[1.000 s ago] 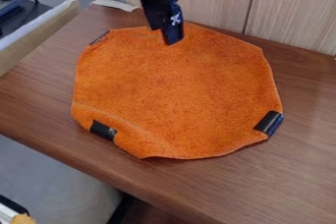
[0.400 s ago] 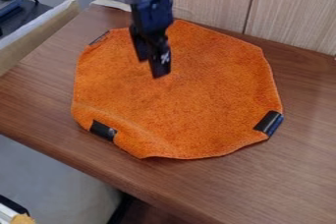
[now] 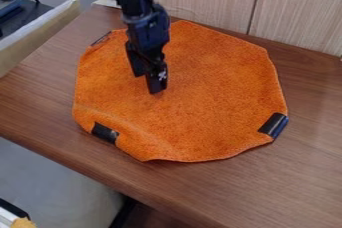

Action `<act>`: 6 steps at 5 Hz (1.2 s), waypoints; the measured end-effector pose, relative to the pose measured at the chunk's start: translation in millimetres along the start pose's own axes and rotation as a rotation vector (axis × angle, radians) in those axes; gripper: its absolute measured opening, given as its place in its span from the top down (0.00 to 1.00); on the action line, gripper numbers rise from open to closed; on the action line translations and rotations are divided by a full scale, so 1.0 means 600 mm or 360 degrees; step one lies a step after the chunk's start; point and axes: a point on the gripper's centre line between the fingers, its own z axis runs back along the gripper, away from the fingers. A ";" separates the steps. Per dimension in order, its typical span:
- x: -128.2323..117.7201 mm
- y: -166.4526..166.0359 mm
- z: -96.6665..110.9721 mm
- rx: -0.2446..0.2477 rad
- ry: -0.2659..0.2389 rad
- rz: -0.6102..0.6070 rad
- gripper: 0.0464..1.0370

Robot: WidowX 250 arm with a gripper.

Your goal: Pinch the middle part of the cloth

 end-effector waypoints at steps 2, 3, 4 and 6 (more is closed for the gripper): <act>0.012 -0.007 -0.004 0.0021 -0.0032 -0.0040 0.04; 0.029 -0.017 -0.006 0.0025 -0.0064 -0.0062 0.04; 0.053 -0.039 -0.010 0.0024 -0.0074 -0.0137 0.04; 0.120 -0.108 -0.020 -0.0008 -0.0080 -0.0355 0.04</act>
